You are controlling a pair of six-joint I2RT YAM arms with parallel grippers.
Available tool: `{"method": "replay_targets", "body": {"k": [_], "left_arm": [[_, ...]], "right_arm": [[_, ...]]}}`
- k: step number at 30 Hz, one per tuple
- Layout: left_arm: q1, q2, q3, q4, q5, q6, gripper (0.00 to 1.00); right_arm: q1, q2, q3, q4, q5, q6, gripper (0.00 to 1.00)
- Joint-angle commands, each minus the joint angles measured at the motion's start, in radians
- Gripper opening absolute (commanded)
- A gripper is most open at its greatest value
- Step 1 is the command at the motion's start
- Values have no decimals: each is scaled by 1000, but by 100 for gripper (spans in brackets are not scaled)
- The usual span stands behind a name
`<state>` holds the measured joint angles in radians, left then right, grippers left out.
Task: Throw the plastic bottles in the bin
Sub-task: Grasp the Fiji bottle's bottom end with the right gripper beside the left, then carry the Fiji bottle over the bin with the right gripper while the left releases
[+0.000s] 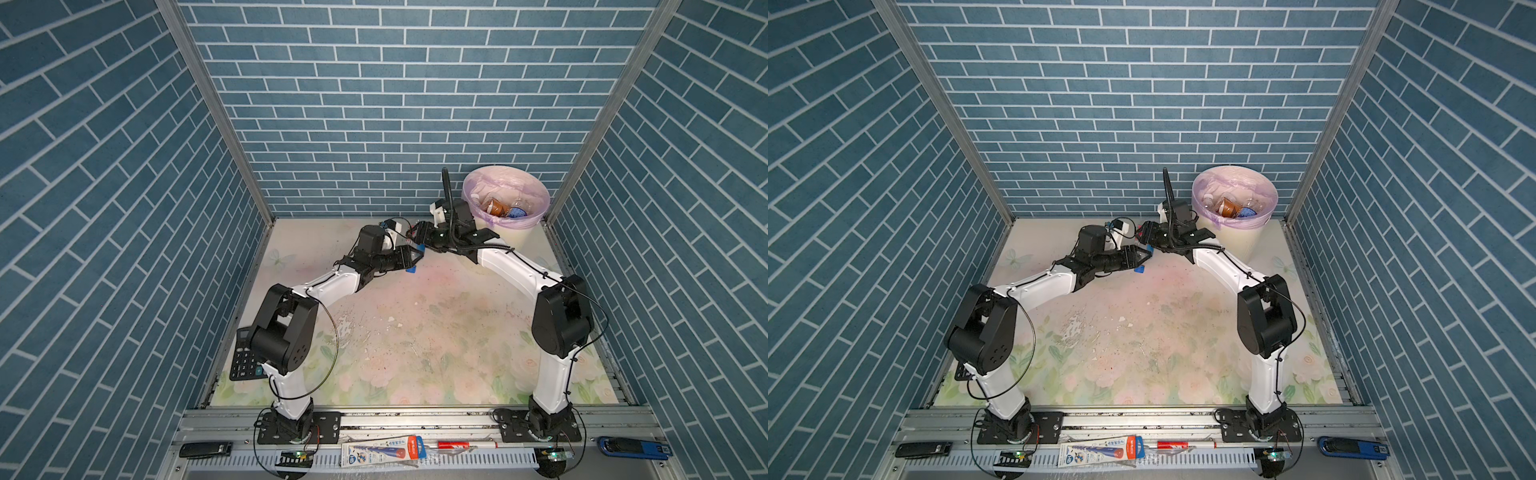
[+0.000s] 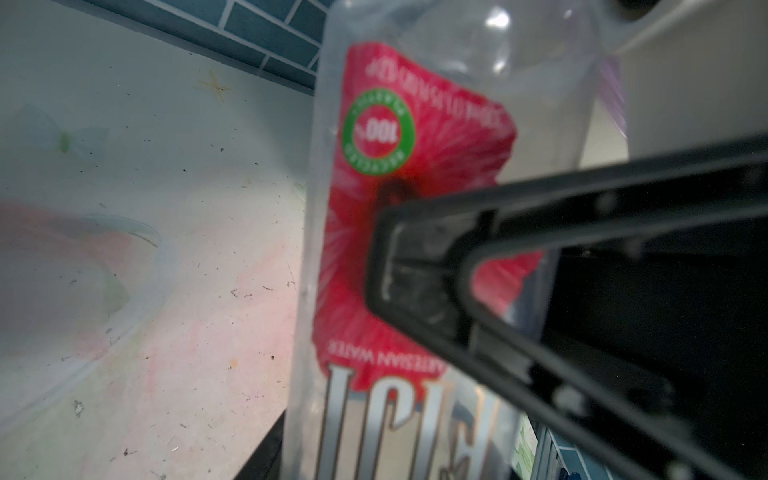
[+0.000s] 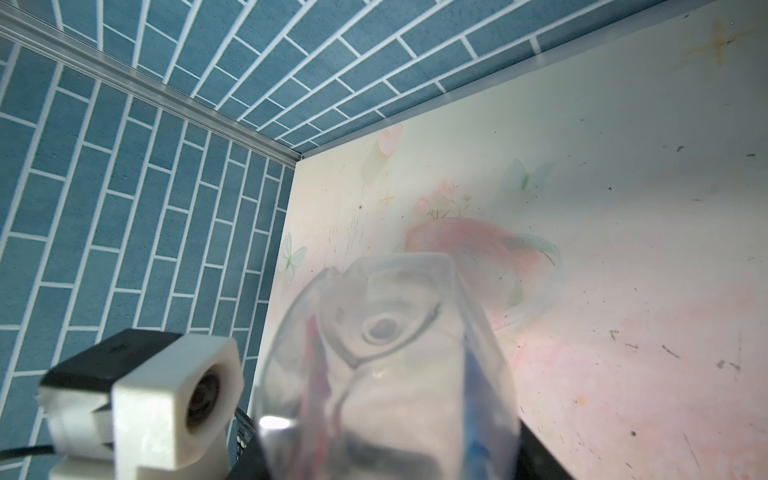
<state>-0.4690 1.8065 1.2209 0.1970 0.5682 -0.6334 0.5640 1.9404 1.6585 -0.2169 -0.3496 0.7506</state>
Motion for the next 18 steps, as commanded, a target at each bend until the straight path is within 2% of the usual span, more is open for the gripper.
{"method": "replay_targets", "body": {"k": [1,6,8,10,14,18], "left_arm": [[-5,-25,29,19,8,9,52],[-6,-25,26,15,10,9,52],[-6,-30,22,13,10,10,57],[-6,-39,17,7,7,11,62],[-6,-53,5,-13,-7,17,80],[-6,-73,-13,-50,-26,32,99]], "right_arm": [[9,1,-10,0,-11,-4,59],[10,-4,9,-16,-6,-15,45],[10,-9,14,-24,3,-23,41],[7,-11,23,-33,6,-32,37],[2,-11,44,-56,6,-52,31],[-14,-17,78,-96,14,-79,29]]}}
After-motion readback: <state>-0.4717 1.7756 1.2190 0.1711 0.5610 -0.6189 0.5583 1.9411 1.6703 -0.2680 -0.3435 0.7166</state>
